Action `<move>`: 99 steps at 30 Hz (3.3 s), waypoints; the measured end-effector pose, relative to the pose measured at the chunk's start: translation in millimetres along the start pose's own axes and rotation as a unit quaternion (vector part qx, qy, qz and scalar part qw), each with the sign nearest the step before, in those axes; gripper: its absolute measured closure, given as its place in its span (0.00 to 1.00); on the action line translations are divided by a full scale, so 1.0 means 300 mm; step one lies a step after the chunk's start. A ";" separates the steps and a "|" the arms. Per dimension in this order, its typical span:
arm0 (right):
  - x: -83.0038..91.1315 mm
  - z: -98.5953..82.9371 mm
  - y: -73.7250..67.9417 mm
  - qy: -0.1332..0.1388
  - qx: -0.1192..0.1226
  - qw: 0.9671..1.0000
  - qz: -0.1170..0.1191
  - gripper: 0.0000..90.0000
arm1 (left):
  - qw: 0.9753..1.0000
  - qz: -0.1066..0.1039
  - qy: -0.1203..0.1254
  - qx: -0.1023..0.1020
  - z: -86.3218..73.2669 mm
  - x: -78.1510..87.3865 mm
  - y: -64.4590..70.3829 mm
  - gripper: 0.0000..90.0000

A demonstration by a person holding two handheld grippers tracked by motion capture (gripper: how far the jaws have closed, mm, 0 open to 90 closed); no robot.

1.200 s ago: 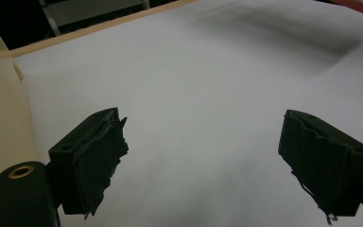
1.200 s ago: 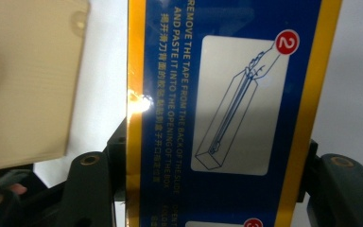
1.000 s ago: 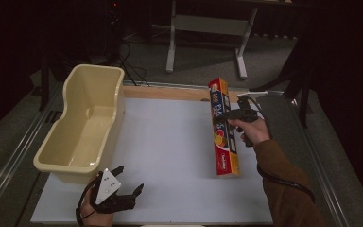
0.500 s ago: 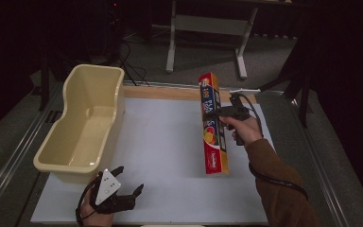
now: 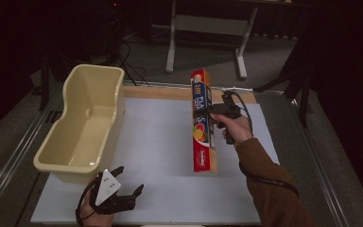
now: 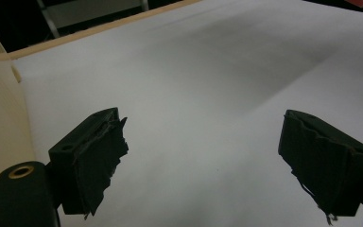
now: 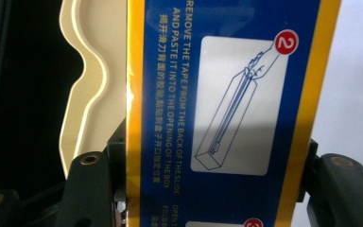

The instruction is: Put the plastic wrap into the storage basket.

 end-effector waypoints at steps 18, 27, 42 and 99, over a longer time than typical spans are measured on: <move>-0.080 0.035 -0.110 0.013 0.011 1.000 0.025 0.44 | 1.000 0.002 -0.001 -0.003 0.001 -0.007 -0.001 0.16; -0.112 0.053 -0.161 0.016 0.014 0.999 0.038 0.44 | 1.000 0.001 0.000 -0.005 0.003 -0.009 0.003 0.16; -0.157 0.099 -0.223 0.019 0.011 0.999 0.049 0.44 | 1.000 0.002 0.001 -0.008 0.006 -0.011 0.006 0.16; -0.571 0.201 -0.617 -0.025 -0.010 0.986 0.165 0.44 | 1.000 0.001 0.014 -0.009 0.003 -0.001 0.014 0.16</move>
Point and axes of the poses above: each handheld gripper's, and its own axes: x roughly backward along the jaws, z roughly out of its top, y roughly to its right, the point moved 6 cm from there along -x, roughly forward along the jaws, and after that the axes turned 15 degrees about -y, right-handed, at the moved point
